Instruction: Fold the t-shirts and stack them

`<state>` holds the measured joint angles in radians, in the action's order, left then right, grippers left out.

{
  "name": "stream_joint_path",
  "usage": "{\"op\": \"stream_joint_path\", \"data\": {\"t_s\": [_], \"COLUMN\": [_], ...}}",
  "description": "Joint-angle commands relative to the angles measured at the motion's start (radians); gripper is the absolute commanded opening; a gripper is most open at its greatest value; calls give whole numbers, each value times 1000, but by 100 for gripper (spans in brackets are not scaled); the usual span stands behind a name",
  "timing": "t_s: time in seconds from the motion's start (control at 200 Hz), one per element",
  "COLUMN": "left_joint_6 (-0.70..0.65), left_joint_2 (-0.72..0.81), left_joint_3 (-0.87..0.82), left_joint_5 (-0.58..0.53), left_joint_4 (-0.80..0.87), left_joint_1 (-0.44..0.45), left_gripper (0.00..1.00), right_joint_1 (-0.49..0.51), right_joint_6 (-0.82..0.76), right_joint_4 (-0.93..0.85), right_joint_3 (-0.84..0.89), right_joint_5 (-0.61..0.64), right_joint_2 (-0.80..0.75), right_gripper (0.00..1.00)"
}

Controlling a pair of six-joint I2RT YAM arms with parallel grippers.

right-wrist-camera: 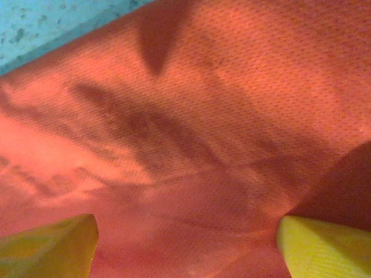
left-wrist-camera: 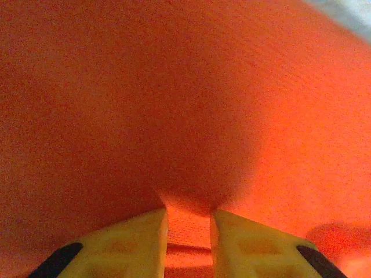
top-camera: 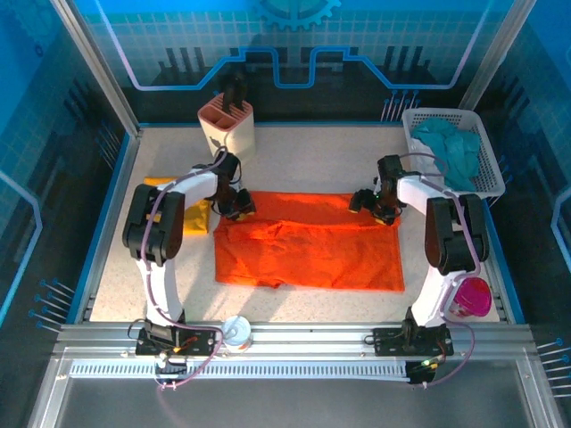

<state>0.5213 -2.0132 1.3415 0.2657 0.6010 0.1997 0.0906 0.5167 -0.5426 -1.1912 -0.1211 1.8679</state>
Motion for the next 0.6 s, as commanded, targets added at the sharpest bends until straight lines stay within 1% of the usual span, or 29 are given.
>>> {"op": "stream_joint_path", "data": {"t_s": [0.0,0.175,0.25,0.595], "left_joint_6": [-15,-27,-28,-47], "left_joint_2": [-53,-146,-176,-294], "left_joint_3": [64,186,234,487], "left_joint_5": [-7,9,15,2], "left_joint_4": [54,110,129,220], "left_joint_1": [7,7,7,3], "left_gripper": [27,26,26,26], "right_joint_1": [4,-18,-26,-49], "right_joint_6": [7,11,7,-39], "right_joint_4": [-31,-58,-88,-156], "right_joint_3": [-60,-140,-185,-406], "right_joint_5": [46,40,56,58], "right_joint_2": [77,145,165,270], "right_gripper": [83,81,80,80]}}
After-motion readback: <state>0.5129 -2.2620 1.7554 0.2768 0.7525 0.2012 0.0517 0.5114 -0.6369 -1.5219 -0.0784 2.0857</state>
